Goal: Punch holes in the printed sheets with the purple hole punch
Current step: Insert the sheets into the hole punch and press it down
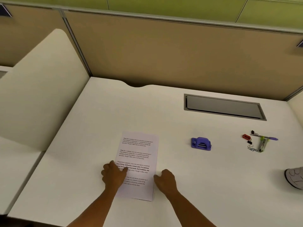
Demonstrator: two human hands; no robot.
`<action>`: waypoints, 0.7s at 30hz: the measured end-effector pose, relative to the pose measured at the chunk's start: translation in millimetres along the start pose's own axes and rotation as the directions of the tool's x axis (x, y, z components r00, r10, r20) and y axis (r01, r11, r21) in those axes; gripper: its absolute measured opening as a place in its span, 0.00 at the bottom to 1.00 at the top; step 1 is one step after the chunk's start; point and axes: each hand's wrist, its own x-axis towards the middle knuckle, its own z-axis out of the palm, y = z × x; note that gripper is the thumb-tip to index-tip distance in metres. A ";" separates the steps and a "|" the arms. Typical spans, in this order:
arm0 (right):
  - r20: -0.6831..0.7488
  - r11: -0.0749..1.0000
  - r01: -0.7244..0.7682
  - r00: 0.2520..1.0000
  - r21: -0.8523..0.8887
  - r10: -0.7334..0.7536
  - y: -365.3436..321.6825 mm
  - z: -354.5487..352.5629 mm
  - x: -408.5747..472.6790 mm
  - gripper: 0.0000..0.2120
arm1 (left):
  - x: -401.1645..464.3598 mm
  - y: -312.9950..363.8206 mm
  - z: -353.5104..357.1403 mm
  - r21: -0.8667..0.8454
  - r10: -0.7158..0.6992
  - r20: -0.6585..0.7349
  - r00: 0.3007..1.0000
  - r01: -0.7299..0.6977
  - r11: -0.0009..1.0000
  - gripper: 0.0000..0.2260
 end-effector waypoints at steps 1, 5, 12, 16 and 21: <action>0.005 0.997 0.022 1.000 -0.068 -0.022 -2.1 4.2 -1.4 0.13 | -1.4 -0.4 0.1 0.019 0.000 -0.013 1.000 0.000 1.000 0.34; -0.019 0.985 0.053 0.998 -0.166 -0.057 -7.8 14.7 -7.9 0.22 | -5.7 -2.0 3.4 0.167 0.017 -0.066 0.998 -0.006 0.986 0.33; -0.030 0.966 0.079 0.996 -0.248 -0.089 -9.3 22.2 -4.8 0.19 | 2.6 6.6 3.0 0.117 -0.086 -0.054 0.995 0.092 0.989 0.37; -0.031 0.959 0.093 0.994 -0.267 -0.105 -6.2 25.3 -4.5 0.17 | 6.4 6.9 5.8 0.068 -0.145 -0.033 0.989 0.147 0.987 0.40; -0.045 0.964 0.082 0.994 -0.253 -0.096 -6.3 28.0 -2.0 0.19 | 9.1 9.7 4.0 0.085 -0.161 -0.004 0.987 0.161 0.983 0.40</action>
